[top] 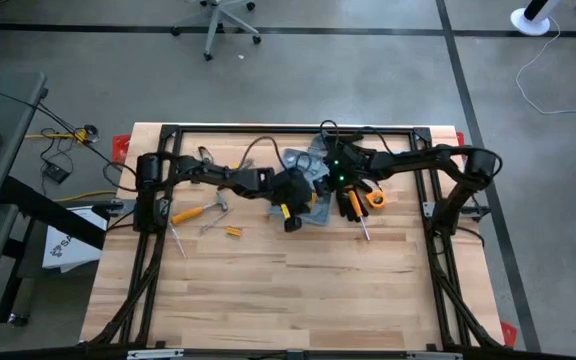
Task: Prefit tool cases
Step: Remove the yellow screwdriver bits from the gray toolbox
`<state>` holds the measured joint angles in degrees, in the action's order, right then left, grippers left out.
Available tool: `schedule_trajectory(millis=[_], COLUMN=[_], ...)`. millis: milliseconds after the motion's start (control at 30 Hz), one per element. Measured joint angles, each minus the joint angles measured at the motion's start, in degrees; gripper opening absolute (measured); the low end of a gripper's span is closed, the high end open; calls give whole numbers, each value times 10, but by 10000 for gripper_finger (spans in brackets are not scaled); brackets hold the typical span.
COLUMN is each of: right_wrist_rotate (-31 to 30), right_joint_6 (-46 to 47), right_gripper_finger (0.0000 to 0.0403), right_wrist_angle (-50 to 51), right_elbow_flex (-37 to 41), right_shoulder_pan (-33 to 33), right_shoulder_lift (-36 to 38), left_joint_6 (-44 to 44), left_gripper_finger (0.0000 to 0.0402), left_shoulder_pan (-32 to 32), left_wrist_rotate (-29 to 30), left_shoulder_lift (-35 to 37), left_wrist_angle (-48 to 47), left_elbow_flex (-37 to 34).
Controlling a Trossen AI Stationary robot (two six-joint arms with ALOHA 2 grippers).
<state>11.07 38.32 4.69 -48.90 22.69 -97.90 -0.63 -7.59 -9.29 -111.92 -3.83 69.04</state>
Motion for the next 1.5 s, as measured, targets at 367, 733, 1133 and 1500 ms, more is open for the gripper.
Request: schedule_trajectory(millis=[367, 733, 1133, 1500], right_wrist_rotate=[33, 50, 37, 8], right_joint_6=[2, 4, 7, 3], right_gripper_finger=[0, 0, 0, 0], right_wrist_angle=[-39, -9, -5, -6], right_elbow_flex=[-6, -6, -6, 22], right_shoulder_pan=[-4, -26, -31, -26], right_shoulder_lift=[-26, -23, -18, 44], left_joint_6=[48, 49, 7, -211], left_gripper_finger=[0, 0, 0, 2], left_shoulder_pan=[27, -10, -40, -90], left_wrist_rotate=[71, 96, 68, -38], left_shoulder_lift=[-38, -40, -17, 42], left_wrist_angle=[21, 2, -33, -69], left_elbow_flex=[0, 0, 0, 1])
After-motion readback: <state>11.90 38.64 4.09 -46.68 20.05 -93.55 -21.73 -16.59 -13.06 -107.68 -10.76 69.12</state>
